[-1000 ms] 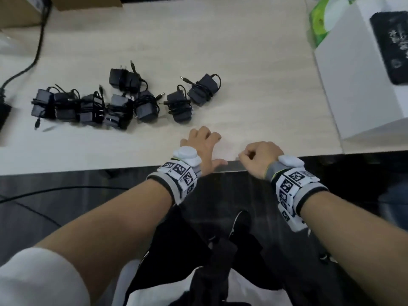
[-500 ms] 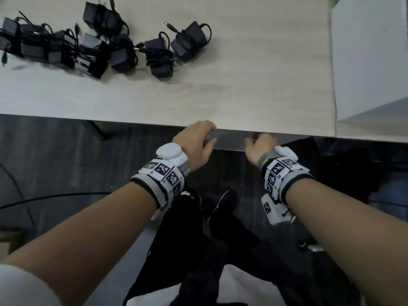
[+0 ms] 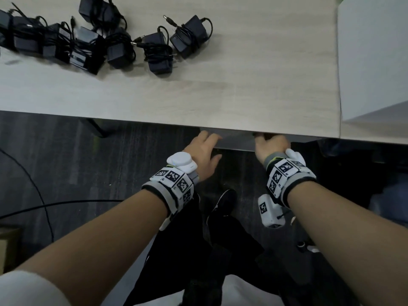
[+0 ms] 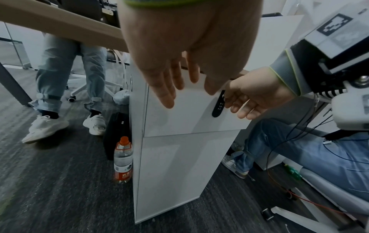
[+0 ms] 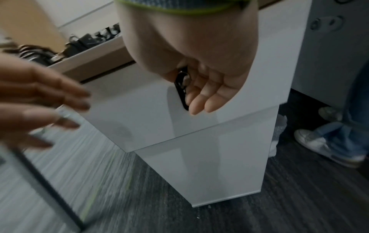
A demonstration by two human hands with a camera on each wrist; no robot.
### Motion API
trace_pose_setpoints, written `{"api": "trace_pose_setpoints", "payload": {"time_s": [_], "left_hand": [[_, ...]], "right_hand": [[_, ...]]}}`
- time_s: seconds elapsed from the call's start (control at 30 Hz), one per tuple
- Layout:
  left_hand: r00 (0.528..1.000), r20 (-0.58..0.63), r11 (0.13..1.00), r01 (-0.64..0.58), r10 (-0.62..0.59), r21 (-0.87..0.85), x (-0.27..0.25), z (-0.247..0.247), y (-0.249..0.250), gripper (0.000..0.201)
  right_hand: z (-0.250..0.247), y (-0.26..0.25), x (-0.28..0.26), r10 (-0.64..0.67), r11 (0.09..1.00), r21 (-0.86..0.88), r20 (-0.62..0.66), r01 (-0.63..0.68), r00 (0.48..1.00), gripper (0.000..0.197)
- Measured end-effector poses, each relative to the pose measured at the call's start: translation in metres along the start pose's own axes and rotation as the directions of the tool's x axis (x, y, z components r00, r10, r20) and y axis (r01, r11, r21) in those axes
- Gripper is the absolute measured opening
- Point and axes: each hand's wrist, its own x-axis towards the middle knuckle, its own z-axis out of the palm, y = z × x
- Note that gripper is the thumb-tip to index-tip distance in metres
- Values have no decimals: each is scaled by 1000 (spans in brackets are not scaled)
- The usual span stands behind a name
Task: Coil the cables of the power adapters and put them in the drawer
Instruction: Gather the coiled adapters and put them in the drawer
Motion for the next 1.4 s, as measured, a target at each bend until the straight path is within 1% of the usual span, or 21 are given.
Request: {"api": "trace_pose_setpoints", "payload": {"time_s": [0.1,0.17,0.2,0.27,0.33,0.37,0.4,0.43,0.47,0.5,0.53,0.57,0.63,0.73,0.83,0.93,1.07,1.17,1.23,1.33,1.4], "left_hand": [[998,-68,999,-6,9,38,-2,4,7,52],[994,-96,996,-35,44,88,-9,10,10,53],[991,-112,990,-60,75,131,-12,11,10,53],[979,-164,975,-87,122,204,-13,10,8,51],[967,-223,968,-68,123,241,-9,5,9,47],[965,-232,966,-60,120,251,-5,3,10,44],[968,-220,965,-59,118,256,-2,2,11,42],[974,-194,964,-62,115,258,0,2,11,39],[981,-163,965,-61,105,255,1,3,11,37],[988,-133,968,-49,84,246,1,4,11,36],[992,-109,973,-32,59,230,2,4,12,34],[995,-91,977,-17,37,212,2,3,13,31],[999,-49,982,5,4,189,2,-2,15,24],[996,83,983,4,-20,183,3,-9,15,22],[976,214,992,15,-42,124,-9,-12,11,23],[945,317,990,41,-81,131,-23,-11,9,26],[879,457,979,49,-137,198,-39,-7,6,33],[819,545,970,55,-179,236,-42,-5,5,42],[777,603,969,31,-179,246,-45,-3,9,42],[739,654,974,17,-165,227,-53,1,13,42],[735,657,981,53,-166,189,-56,2,12,42]], "right_hand": [[-7,14,-12,-69,979,-186,65,80,995,39],[-12,24,-17,-124,924,-346,132,163,983,41],[-15,25,-21,-157,876,-432,164,214,974,42],[-21,25,-26,-230,745,-587,218,316,948,46],[-31,23,-31,-343,648,-638,244,416,907,43],[-36,21,-32,-428,627,-616,240,477,871,38],[-39,19,-33,-552,610,-552,220,569,805,31],[-41,17,-33,-682,573,-470,179,671,709,23],[-39,14,-33,-773,520,-419,141,745,619,19],[-38,8,-33,-813,485,-400,122,778,569,19],[-34,3,-33,-811,478,-398,142,783,567,21],[-29,0,-34,-780,486,-409,197,773,594,23],[-19,-1,-38,-720,461,-450,314,765,619,25],[-17,1,-43,-693,446,-463,363,766,623,24],[-15,3,-51,-614,424,-482,469,767,634,25],[-11,14,-57,-553,418,-453,561,788,616,26],[-8,31,-64,-453,423,-380,698,823,555,27],[-2,33,-72,-368,375,-390,770,841,521,30],[0,32,-77,-324,341,-395,802,853,501,31],[2,29,-82,-322,293,-377,827,879,462,29],[5,22,-80,-359,304,-369,810,878,464,26]]}}
